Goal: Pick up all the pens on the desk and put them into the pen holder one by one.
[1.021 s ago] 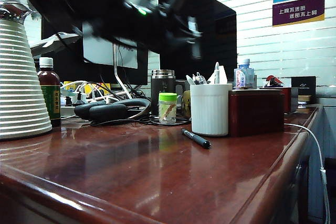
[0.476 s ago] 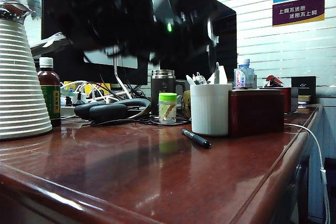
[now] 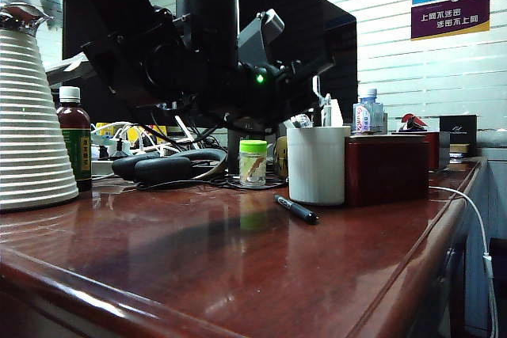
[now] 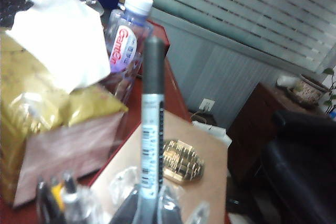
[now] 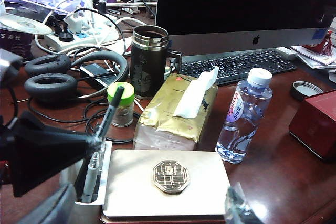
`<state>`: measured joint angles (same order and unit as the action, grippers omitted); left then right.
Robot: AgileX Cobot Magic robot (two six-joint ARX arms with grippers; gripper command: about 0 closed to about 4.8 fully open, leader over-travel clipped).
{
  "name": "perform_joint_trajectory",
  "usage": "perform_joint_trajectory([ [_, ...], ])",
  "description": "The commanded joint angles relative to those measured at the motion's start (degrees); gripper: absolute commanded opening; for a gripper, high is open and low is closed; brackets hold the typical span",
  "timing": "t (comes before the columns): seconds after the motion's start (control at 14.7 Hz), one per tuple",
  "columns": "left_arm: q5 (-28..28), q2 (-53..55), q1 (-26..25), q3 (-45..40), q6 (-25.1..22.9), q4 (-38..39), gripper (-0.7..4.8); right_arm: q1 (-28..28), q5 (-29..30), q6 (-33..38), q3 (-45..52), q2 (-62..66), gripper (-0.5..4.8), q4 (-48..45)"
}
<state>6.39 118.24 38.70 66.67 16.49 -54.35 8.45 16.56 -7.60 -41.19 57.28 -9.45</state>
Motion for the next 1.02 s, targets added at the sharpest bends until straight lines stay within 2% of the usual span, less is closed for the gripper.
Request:
perform_joint_trajectory([
  [0.07, 0.3, -0.3, -0.2, 0.2, -0.2, 2.0, 0.78, 0.0, 0.1, -0.1, -0.3, -0.1, 3.69, -0.6],
  [0.14, 0.3, -0.3, -0.3, 0.2, -0.2, 2.6, 1.39, 0.0, 0.1, -0.1, -0.3, -0.1, 3.69, -0.6],
  [0.2, 0.3, -0.3, -0.3, 0.2, -0.2, 2.6, 1.61, 0.0, 0.1, -0.1, -0.3, -0.1, 3.69, -0.6],
  [0.27, 1.6, -0.4, -0.3, 0.2, -0.2, 0.3, 2.48, 0.0, 0.2, -0.1, -0.3, -0.1, 3.69, -0.6],
  [0.34, 5.7, -0.9, -0.3, 0.2, 0.0, -8.9, 2.49, 0.0, 0.2, -0.1, -0.3, -0.1, 3.69, -0.6],
  [0.41, 8.0, -10.3, -0.4, 0.2, 0.0, 3.6, 3.47, 0.0, 2.1, 0.1, -0.3, -0.1, 3.69, -0.5],
  [0.48, 7.4, -15.3, -0.4, 0.3, -0.2, 14.1, 3.47, 0.0, 2.8, 0.1, -0.3, -0.1, 3.69, 0.0],
  [0.54, 4.9, -21.6, -0.4, 0.3, 0.0, 31.0, 3.57, 0.0, 2.9, 0.5, -0.3, -0.1, 3.69, 1.0],
  [0.61, 4.8, -24.6, -0.4, 0.3, 0.1, 41.7, 4.09, 0.0, 2.9, 0.5, -0.3, -0.1, 3.69, 1.1],
  [0.68, 4.8, -26.5, -0.3, 0.3, 2.6, 50.8, 4.19, 0.0, 2.9, 0.5, -0.3, -0.1, 3.69, 1.1],
  [0.75, 4.9, -27.2, -0.3, 0.3, 5.6, 56.5, 4.33, 0.0, 2.9, 0.5, -0.3, -0.1, 3.69, 1.1],
  [0.82, 5.4, -25.6, 0.0, 0.3, 10.6, 65.4, 4.38, 0.0, 2.9, 0.5, -0.3, -0.1, 3.69, 1.1],
  [1.02, 5.2, -20.6, 0.9, 0.4, 13.2, 61.0, 4.39, 0.0, 2.9, 0.5, -0.3, -0.1, 3.69, 1.1],
])
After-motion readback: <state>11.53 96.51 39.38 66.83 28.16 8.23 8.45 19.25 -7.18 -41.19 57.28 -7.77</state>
